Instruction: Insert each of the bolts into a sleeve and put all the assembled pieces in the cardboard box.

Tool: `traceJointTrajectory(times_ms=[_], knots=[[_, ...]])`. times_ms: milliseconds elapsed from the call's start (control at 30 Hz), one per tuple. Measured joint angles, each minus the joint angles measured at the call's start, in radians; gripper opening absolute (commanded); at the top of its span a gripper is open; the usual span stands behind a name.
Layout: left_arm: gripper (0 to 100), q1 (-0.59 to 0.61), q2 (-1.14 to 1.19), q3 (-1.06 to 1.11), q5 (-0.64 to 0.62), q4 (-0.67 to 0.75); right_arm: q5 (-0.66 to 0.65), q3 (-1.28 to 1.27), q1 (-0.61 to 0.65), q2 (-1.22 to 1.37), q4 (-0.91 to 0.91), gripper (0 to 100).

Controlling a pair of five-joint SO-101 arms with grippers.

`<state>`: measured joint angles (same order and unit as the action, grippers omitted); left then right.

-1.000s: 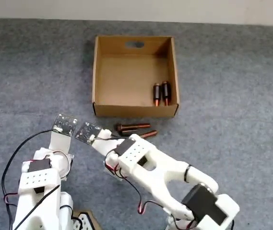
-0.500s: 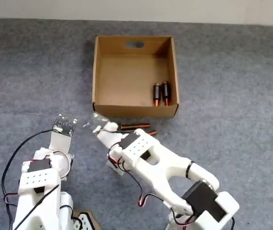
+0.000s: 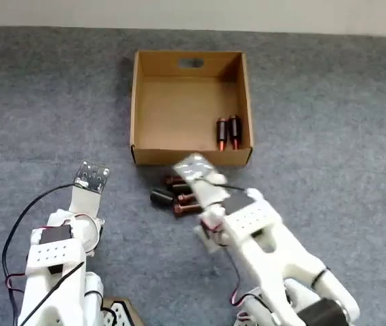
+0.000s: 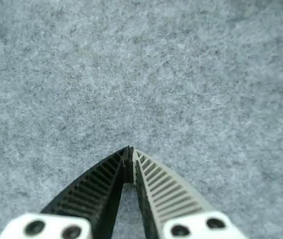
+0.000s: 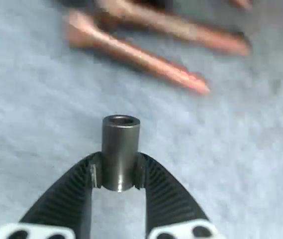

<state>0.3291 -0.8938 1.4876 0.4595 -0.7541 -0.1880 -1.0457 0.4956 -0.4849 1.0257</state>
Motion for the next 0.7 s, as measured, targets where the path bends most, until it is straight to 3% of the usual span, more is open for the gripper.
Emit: traceJointTrajectory(times_ms=[133,267,700], knots=[[1,0.000,0.000,0.000,0.000,0.000,-0.117,-0.029,-0.163,0.000,-0.002,9.0],[1,0.000,0.000,0.000,0.000,0.000,-0.149,-0.034,-0.222,0.043,0.002,12.5],[1,0.000,0.000,0.000,0.000,0.000,-0.157,-0.012,-0.141,0.063,-0.038,12.2]])
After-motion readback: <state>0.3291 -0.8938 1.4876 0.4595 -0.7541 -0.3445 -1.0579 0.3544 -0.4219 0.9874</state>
